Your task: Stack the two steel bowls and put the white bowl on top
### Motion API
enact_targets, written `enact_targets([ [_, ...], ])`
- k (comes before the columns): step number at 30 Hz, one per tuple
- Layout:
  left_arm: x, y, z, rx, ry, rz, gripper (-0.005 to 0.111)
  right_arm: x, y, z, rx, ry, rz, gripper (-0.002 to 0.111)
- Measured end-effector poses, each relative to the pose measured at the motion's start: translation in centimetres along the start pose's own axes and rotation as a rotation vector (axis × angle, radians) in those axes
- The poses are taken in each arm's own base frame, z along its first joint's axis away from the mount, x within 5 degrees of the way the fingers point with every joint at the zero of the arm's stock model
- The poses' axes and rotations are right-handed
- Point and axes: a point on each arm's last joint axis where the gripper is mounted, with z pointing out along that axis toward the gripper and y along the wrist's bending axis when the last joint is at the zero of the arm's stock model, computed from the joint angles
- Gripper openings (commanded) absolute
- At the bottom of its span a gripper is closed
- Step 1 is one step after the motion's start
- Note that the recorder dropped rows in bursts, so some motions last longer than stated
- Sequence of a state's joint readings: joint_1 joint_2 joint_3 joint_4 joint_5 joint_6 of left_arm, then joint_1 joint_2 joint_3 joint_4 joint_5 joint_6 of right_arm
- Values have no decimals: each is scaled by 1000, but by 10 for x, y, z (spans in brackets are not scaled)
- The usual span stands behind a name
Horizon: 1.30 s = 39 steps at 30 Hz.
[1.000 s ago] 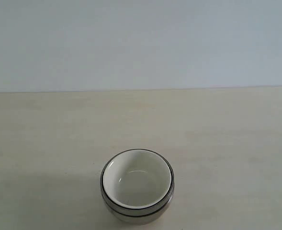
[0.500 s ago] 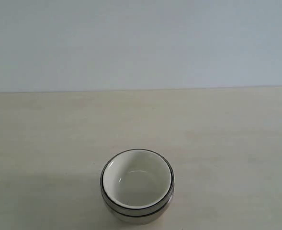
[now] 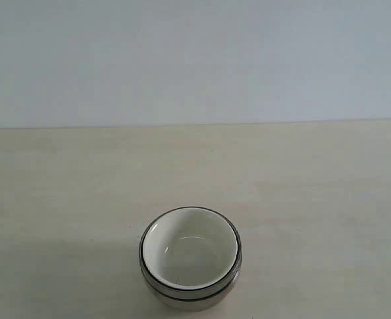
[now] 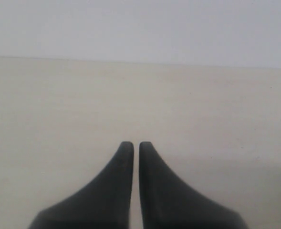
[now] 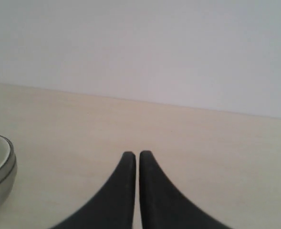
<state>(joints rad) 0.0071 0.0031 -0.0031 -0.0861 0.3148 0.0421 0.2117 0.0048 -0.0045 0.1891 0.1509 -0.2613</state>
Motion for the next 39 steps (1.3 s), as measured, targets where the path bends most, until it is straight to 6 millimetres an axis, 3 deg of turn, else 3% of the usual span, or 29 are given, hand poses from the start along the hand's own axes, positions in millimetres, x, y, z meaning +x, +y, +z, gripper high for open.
enact_targets([
  [12, 0, 0, 0, 0, 0, 0, 4, 2, -2, 0, 21, 11, -151, 0],
  [29, 0, 0, 0, 0, 0, 0, 4, 2, -2, 0, 23, 13, -163, 0],
  [34, 0, 0, 0, 0, 0, 0, 4, 15, -1, -1, -3, 154, -162, 0],
  [39, 0, 0, 0, 0, 0, 0, 4, 18, -1, -1, -4, 184, -129, 0],
])
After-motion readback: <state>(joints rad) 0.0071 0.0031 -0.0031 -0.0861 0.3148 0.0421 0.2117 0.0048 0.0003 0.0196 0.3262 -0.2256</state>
